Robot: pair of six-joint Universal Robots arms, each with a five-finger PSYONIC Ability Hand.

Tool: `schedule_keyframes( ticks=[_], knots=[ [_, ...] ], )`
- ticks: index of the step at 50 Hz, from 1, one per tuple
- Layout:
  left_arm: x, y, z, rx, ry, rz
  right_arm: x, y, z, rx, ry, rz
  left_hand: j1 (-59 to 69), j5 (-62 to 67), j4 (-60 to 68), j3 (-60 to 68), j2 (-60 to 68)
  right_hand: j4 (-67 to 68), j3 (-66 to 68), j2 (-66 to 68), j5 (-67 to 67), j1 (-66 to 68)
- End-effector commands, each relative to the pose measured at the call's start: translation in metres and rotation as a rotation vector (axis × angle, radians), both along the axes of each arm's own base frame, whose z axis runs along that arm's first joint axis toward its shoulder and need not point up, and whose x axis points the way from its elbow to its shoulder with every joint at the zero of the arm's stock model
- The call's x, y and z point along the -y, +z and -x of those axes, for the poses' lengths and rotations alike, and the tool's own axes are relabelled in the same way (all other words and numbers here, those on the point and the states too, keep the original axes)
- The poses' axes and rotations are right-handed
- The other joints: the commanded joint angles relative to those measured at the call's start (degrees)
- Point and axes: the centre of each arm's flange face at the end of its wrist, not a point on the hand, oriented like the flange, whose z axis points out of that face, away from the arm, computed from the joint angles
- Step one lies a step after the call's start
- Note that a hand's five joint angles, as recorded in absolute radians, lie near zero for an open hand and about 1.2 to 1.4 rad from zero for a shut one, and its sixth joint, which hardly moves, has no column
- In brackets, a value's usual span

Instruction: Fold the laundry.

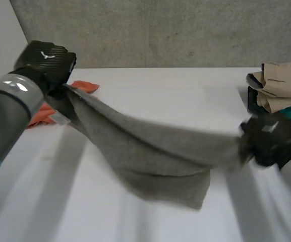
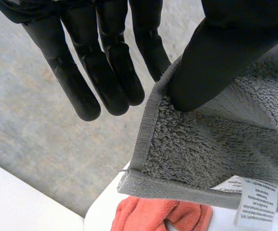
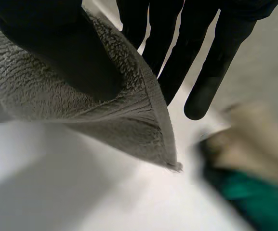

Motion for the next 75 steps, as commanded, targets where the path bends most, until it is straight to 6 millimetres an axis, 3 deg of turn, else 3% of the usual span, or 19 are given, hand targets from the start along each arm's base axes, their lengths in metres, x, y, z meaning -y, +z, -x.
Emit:
schedule_keyframes(
  ticks=[1, 6, 13, 20, 24, 27, 29, 31, 33, 34, 35, 39, 42, 48, 50, 58, 62, 67, 75],
  knots=[
    [-0.043, 0.020, -0.016, 0.000, -0.016, 0.041, 0.007, 0.091, 0.030, -0.241, -0.077, 0.306, 13.31, 13.75, 11.27, 11.77, 11.36, 11.53, 12.07, 12.49, 11.92, 16.20],
    [-0.066, 0.016, -0.024, 0.044, -0.032, -0.011, 0.010, 0.111, 0.043, -0.312, -0.112, 0.252, 13.31, 13.75, 11.27, 11.77, 11.36, 11.53, 12.07, 12.49, 11.92, 16.20],
    [-0.066, -0.036, -0.020, 0.176, -0.080, -0.169, 0.037, 0.073, 0.041, -0.415, -0.056, 0.043, 13.31, 13.75, 11.27, 11.77, 11.36, 11.53, 12.07, 12.49, 11.92, 16.20],
    [-0.015, -0.093, 0.000, 0.250, -0.074, -0.242, 0.065, 0.026, 0.017, -0.486, 0.031, -0.093, 13.31, 13.75, 11.27, 11.77, 11.36, 11.53, 12.07, 12.49, 11.92, 16.20],
    [0.027, -0.097, 0.016, 0.224, -0.034, -0.168, 0.096, 0.011, 0.010, -0.500, 0.002, -0.078, 13.31, 13.75, 11.27, 11.77, 11.36, 11.53, 12.07, 12.49, 11.92, 16.20],
    [0.055, -0.084, 0.025, 0.190, 0.009, -0.080, 0.128, 0.016, 0.001, -0.478, -0.036, 0.046, 13.31, 13.75, 11.27, 11.77, 11.36, 11.53, 12.07, 12.49, 11.92, 16.20],
    [0.083, -0.056, 0.035, 0.129, 0.058, 0.058, 0.145, 0.023, -0.003, -0.459, -0.064, 0.136, 13.31, 13.75, 11.27, 11.77, 11.36, 11.53, 12.07, 12.49, 11.92, 16.20],
    [0.099, -0.031, 0.040, 0.072, 0.090, 0.171, 0.172, 0.046, -0.008, -0.413, -0.122, 0.320, 13.31, 13.75, 11.27, 11.77, 11.36, 11.53, 12.07, 12.49, 11.92, 16.20],
    [0.117, 0.010, 0.047, -0.017, 0.124, 0.360, 0.187, 0.066, -0.011, -0.373, -0.161, 0.463, 13.31, 13.75, 11.27, 11.77, 11.36, 11.53, 12.07, 12.49, 11.92, 16.20],
    [0.121, 0.024, 0.049, -0.050, 0.130, 0.422, 0.197, 0.089, -0.014, -0.328, -0.195, 0.612, 13.31, 13.75, 11.27, 11.77, 11.36, 11.53, 12.07, 12.49, 11.92, 16.20],
    [0.126, 0.055, 0.051, -0.122, 0.141, 0.552, 0.201, 0.101, -0.015, -0.306, -0.212, 0.690, 13.31, 13.75, 11.27, 11.77, 11.36, 11.53, 12.07, 12.49, 11.92, 16.20],
    [0.124, 0.105, 0.048, -0.243, 0.168, 0.767, 0.204, 0.153, -0.016, -0.204, -0.285, 1.009, 13.31, 13.75, 11.27, 11.77, 11.36, 11.53, 12.07, 12.49, 11.92, 16.20],
    [0.121, 0.112, 0.049, -0.268, 0.167, 0.807, 0.197, 0.168, -0.022, -0.171, -0.274, 1.097, 13.31, 13.75, 11.27, 11.77, 11.36, 11.53, 12.07, 12.49, 11.92, 16.20],
    [0.113, 0.075, 0.059, -0.220, 0.127, 0.666, 0.187, 0.143, -0.037, -0.190, -0.201, 0.981, 13.31, 13.75, 11.27, 11.77, 11.36, 11.53, 12.07, 12.49, 11.92, 16.20],
    [0.109, 0.063, 0.057, -0.207, 0.119, 0.617, 0.184, 0.123, -0.038, -0.199, -0.170, 0.894, 13.31, 13.75, 11.27, 11.77, 11.36, 11.53, 12.07, 12.49, 11.92, 16.20],
    [0.087, -0.029, 0.048, -0.099, 0.084, 0.348, 0.168, 0.043, -0.036, -0.155, -0.040, 0.556, 13.31, 13.75, 11.27, 11.77, 11.36, 11.53, 12.07, 12.49, 11.92, 16.20],
    [0.075, -0.079, 0.041, -0.031, 0.080, 0.218, 0.168, 0.005, -0.022, -0.104, -0.037, 0.387, 13.31, 13.75, 11.27, 11.77, 11.36, 11.53, 12.07, 12.49, 11.92, 16.20],
    [0.068, -0.106, 0.035, 0.007, 0.080, 0.149, 0.173, -0.048, -0.008, -0.031, -0.043, 0.170, 13.31, 13.75, 11.27, 11.77, 11.36, 11.53, 12.07, 12.49, 11.92, 16.20],
    [0.064, -0.125, 0.024, 0.035, 0.080, 0.093, 0.176, -0.072, 0.012, 0.115, -0.060, -0.034, 13.31, 13.75, 11.27, 11.77, 11.36, 7.59, 8.14, 8.55, 7.98, 12.27]
  ],
)
